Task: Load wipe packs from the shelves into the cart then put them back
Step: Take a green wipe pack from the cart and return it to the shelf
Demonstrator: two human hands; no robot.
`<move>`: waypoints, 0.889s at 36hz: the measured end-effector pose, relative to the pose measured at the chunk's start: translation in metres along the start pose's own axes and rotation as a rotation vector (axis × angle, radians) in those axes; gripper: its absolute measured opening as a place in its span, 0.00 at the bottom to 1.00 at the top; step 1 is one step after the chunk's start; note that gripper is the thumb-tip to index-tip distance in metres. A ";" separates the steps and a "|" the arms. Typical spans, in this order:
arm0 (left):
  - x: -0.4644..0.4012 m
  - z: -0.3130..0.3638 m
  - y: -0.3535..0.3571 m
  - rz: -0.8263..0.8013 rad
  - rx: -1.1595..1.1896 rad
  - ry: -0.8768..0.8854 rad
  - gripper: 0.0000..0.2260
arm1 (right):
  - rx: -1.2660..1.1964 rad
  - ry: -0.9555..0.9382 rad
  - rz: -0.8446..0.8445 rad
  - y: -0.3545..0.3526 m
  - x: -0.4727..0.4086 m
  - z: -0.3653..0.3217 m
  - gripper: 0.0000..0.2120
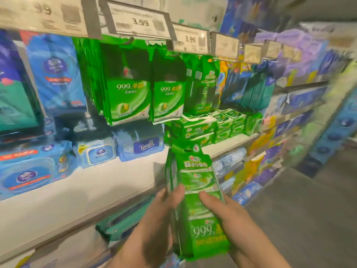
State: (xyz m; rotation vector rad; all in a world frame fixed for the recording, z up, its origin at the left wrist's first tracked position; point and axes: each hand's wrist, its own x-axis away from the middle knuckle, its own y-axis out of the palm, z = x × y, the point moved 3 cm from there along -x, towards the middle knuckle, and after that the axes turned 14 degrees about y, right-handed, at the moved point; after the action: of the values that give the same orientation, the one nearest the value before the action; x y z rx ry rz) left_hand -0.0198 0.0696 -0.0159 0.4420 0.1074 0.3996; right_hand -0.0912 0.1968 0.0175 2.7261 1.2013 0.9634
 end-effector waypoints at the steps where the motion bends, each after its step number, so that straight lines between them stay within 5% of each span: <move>1: -0.005 0.004 0.008 -0.024 0.046 0.018 0.37 | -0.008 0.004 0.014 -0.007 -0.003 -0.003 0.28; 6: -0.049 -0.016 0.017 0.270 0.087 0.021 0.19 | 0.096 -0.046 0.085 -0.038 -0.023 -0.030 0.21; 10: -0.063 -0.012 0.033 0.298 0.004 0.095 0.35 | 0.182 -0.121 0.094 -0.064 -0.044 -0.053 0.09; 14: -0.080 -0.012 0.044 0.379 -0.034 0.127 0.46 | 0.254 -0.163 -0.010 -0.088 -0.069 -0.080 0.20; 16: -0.087 -0.011 0.050 0.447 -0.057 0.143 0.47 | 0.284 -0.165 -0.056 -0.098 -0.080 -0.094 0.18; 21: -0.097 -0.009 0.057 0.569 -0.074 0.188 0.24 | 0.379 -0.249 -0.123 -0.112 -0.102 -0.130 0.24; 32: -0.079 -0.001 0.060 0.707 -0.039 0.256 0.15 | 0.472 -0.681 -0.266 -0.066 -0.097 -0.206 0.11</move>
State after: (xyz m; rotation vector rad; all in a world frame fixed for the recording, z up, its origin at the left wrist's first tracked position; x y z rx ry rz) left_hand -0.1133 0.0885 0.0102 0.3791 0.1914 1.1525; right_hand -0.2967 0.1318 0.1168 2.6962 1.6915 -0.3095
